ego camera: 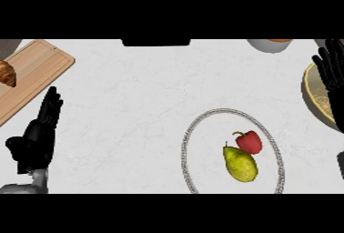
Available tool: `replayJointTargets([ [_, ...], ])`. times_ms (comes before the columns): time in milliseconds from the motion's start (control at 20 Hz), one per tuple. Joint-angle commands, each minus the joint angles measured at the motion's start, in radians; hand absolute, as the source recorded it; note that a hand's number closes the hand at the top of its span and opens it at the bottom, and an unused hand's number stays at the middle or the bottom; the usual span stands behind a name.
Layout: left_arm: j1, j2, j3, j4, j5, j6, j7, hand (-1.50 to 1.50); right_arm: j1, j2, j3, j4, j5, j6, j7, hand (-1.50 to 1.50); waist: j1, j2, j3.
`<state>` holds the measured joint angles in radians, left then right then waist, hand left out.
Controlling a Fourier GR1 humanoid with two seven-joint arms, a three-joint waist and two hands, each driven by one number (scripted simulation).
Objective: Pick the pear from the placemat and place it in the bowl
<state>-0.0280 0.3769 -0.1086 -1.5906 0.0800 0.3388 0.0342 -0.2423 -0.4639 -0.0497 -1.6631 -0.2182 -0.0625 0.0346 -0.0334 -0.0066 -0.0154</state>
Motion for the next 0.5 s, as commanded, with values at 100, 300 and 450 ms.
replayJointTargets([
  [100, -0.06, 0.02, 0.017, 0.002, -0.003, -0.017, 0.026, 0.0, -0.076, -0.051, 0.074, -0.08, -0.118, 0.272, -0.08, 1.5, 0.037, 0.007, 0.017],
  [300, -0.046, 0.032, 0.019, 0.009, 0.016, -0.041, 0.038, 0.0, -0.162, -0.349, 0.135, -0.148, 0.205, 0.377, -0.065, 1.5, 0.026, -0.015, -0.017],
  [450, -0.045, 0.041, 0.049, 0.007, 0.057, -0.067, 0.06, 0.0, 0.075, -0.289, 0.153, -0.105, 0.24, 0.295, -0.012, -1.5, -0.001, 0.002, 0.015],
])
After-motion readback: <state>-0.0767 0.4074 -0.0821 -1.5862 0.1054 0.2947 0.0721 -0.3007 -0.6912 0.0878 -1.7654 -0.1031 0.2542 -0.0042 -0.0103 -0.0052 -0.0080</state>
